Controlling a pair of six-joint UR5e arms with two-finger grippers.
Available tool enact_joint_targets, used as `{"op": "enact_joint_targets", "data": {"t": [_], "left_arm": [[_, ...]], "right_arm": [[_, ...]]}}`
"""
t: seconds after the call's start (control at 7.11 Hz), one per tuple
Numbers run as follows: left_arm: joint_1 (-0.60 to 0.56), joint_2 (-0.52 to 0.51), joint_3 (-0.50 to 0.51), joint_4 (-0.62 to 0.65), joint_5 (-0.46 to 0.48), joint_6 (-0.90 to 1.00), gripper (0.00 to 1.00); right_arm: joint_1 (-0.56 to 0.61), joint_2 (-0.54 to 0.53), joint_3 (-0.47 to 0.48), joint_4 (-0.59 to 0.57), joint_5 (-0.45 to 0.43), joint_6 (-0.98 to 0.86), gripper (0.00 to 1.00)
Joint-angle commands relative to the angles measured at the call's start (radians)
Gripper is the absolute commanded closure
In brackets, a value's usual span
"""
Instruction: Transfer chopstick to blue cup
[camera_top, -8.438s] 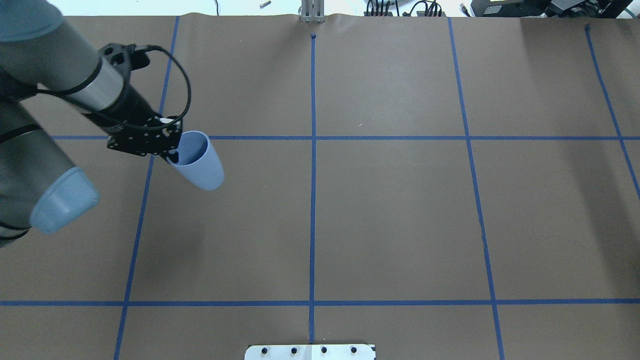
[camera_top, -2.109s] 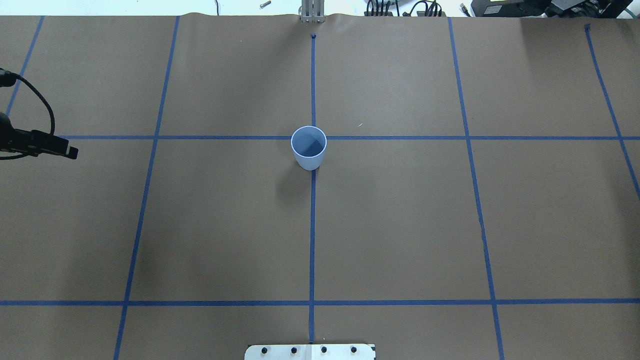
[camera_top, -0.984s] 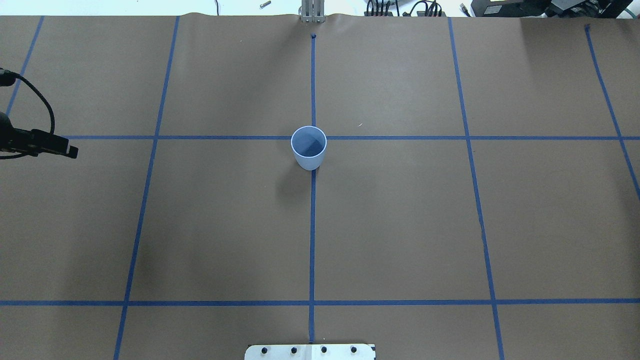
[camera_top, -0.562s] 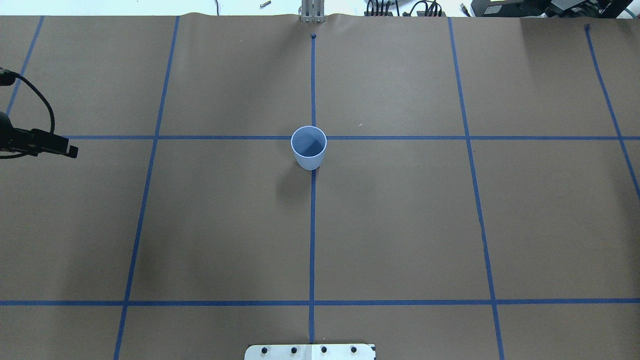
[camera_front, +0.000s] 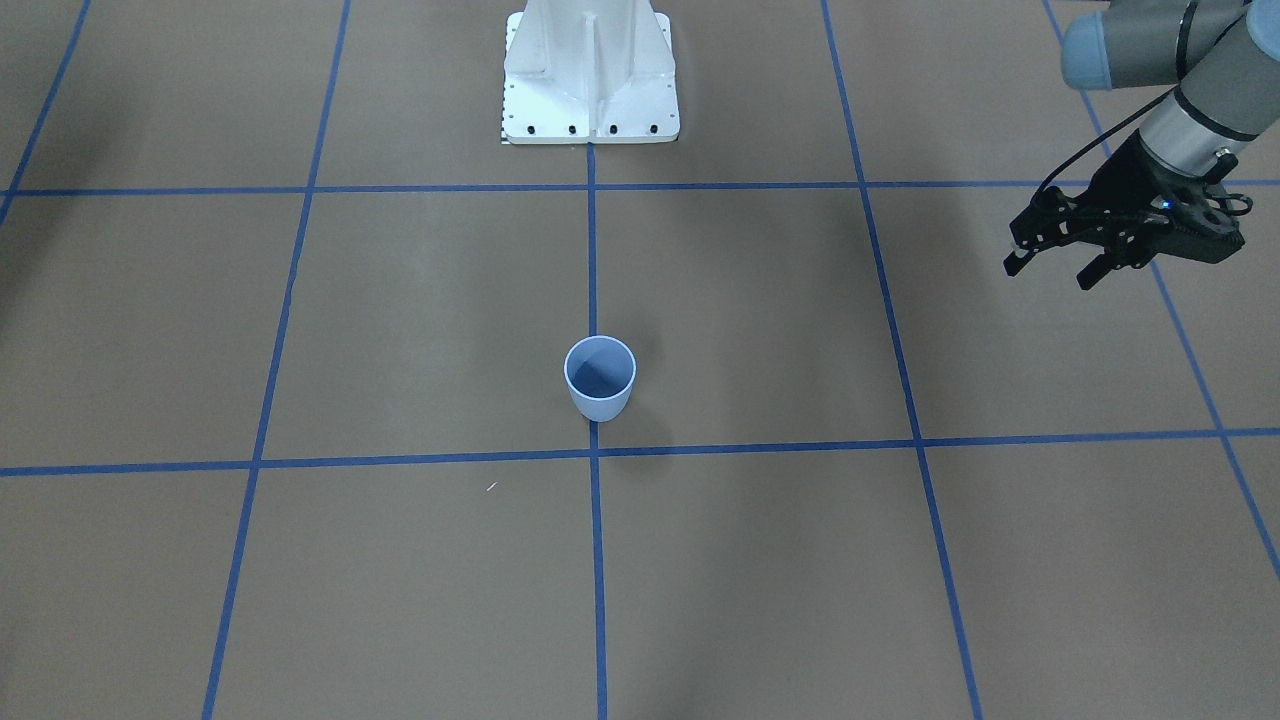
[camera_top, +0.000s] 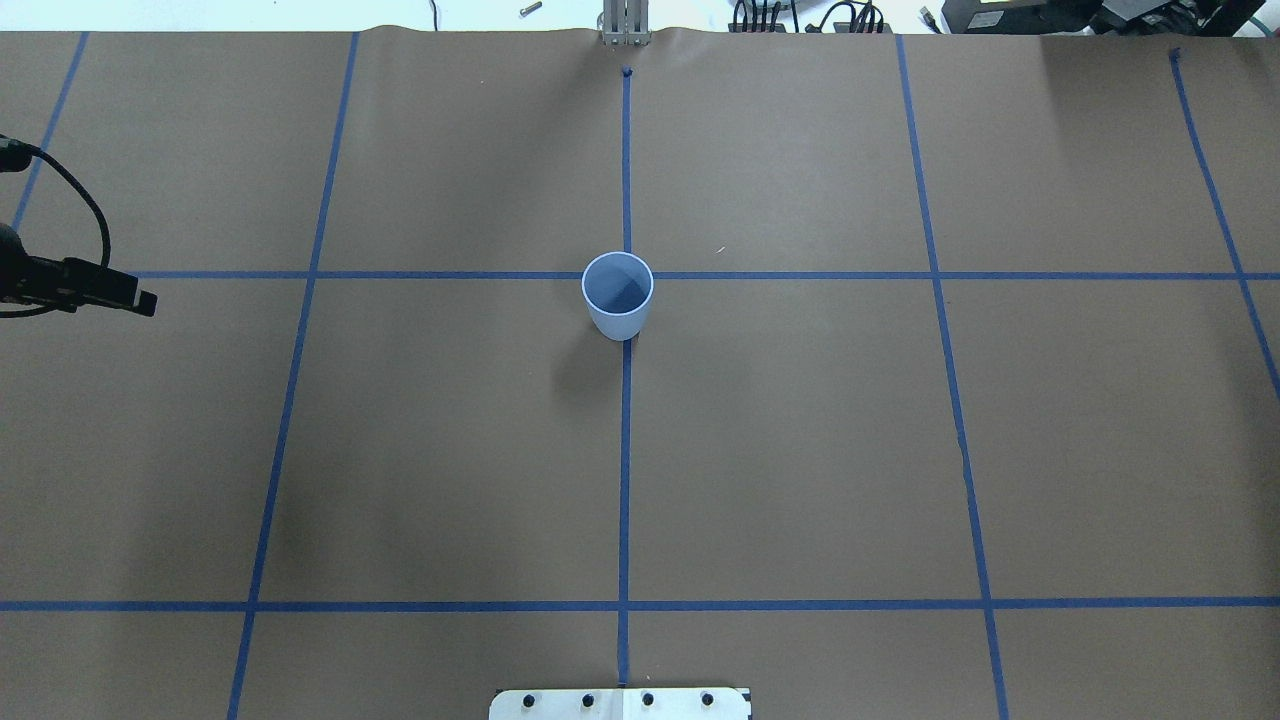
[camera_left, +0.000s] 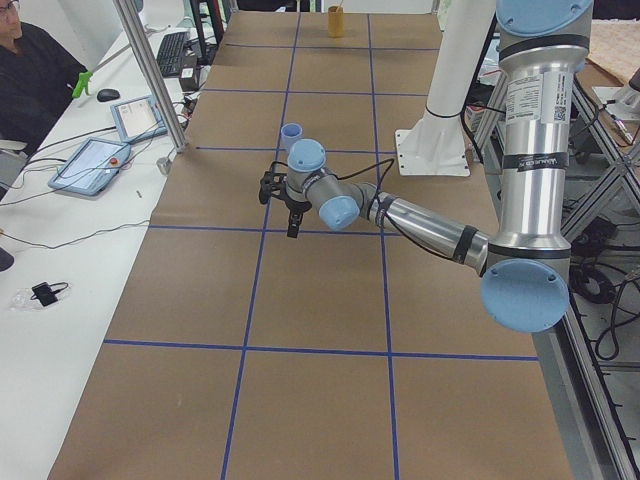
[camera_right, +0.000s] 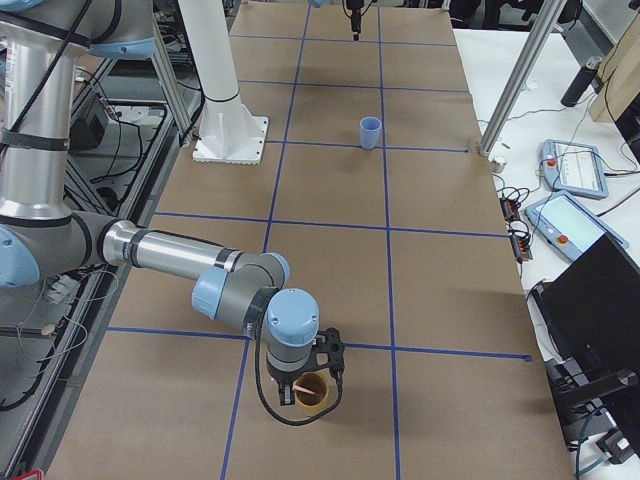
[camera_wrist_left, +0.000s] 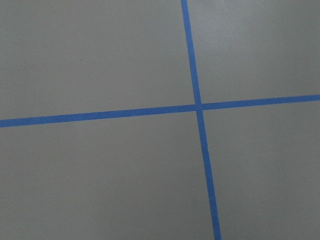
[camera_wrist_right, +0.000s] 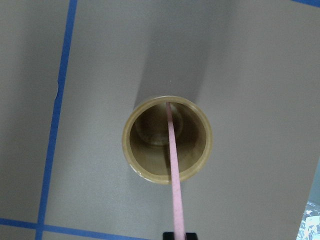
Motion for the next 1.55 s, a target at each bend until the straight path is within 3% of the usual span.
{"op": "enact_joint_targets", "data": {"t": [0.0, 0.28, 0.7, 1.12, 1.27, 1.41], "left_arm": [[0.000, 0.001, -0.001, 0.000, 0.000, 0.000, 0.02], [0.000, 0.001, 0.001, 0.000, 0.000, 0.000, 0.02], [0.000, 0.001, -0.001, 0.000, -0.001, -0.002, 0.02], [-0.001, 0.001, -0.005, 0.000, -0.010, -0.002, 0.02], [0.000, 0.002, -0.004, 0.000, -0.010, -0.002, 0.02], [0.000, 0.002, -0.002, 0.000, -0.012, -0.002, 0.02]], "right_arm": [[0.037, -0.008, 0.018, -0.008, -0.006, -0.010, 1.00], [0.051, -0.042, 0.051, -0.010, -0.004, -0.022, 1.00], [0.080, -0.053, 0.195, -0.175, -0.006, -0.048, 1.00], [0.198, -0.041, 0.224, -0.201, -0.004, -0.155, 1.00], [0.233, -0.030, 0.259, -0.232, -0.004, -0.157, 1.00], [0.255, 0.096, 0.252, -0.335, 0.002, -0.157, 1.00]]}}
